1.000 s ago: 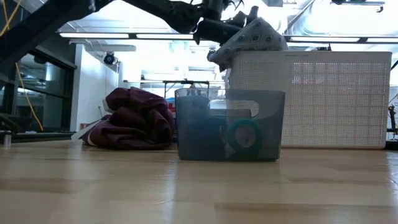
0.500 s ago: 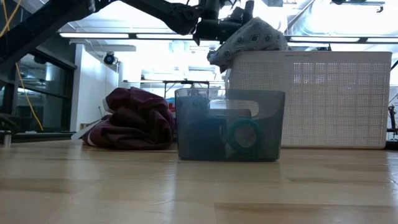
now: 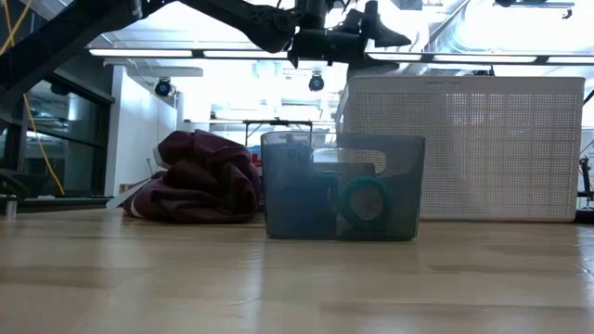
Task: Pick & Place Medicine items
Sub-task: Put the violet patient gown into the white laundry bin
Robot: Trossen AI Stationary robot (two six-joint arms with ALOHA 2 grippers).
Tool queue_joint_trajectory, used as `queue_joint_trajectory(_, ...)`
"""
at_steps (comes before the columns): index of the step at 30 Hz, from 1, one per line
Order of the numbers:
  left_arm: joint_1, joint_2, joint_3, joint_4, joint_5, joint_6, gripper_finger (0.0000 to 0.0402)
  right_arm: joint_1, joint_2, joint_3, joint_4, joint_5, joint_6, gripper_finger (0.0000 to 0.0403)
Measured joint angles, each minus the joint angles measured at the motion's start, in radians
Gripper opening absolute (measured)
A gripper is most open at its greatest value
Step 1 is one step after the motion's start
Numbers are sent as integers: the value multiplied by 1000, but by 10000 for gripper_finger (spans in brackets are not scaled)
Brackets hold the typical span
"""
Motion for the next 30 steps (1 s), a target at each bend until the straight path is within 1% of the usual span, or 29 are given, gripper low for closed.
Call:
queue_joint_trajectory(3,0,0,0,16,0,11,367,0,0,0,0,0,0,160)
queue_joint_trajectory(6,0,0,0,14,0,38,387,0,0,0,0,0,0,160)
queue_joint_trajectory(22,0,0,0,-6,-1,46,391,0,0,0,0,0,0,160)
queue_joint_trajectory(26,3,-3,0,-79,-1,56,391,0,0,0,0,0,0,160)
queue_joint_trajectory(30,11,-26,0,-222,-14,104,391,0,0,0,0,0,0,160)
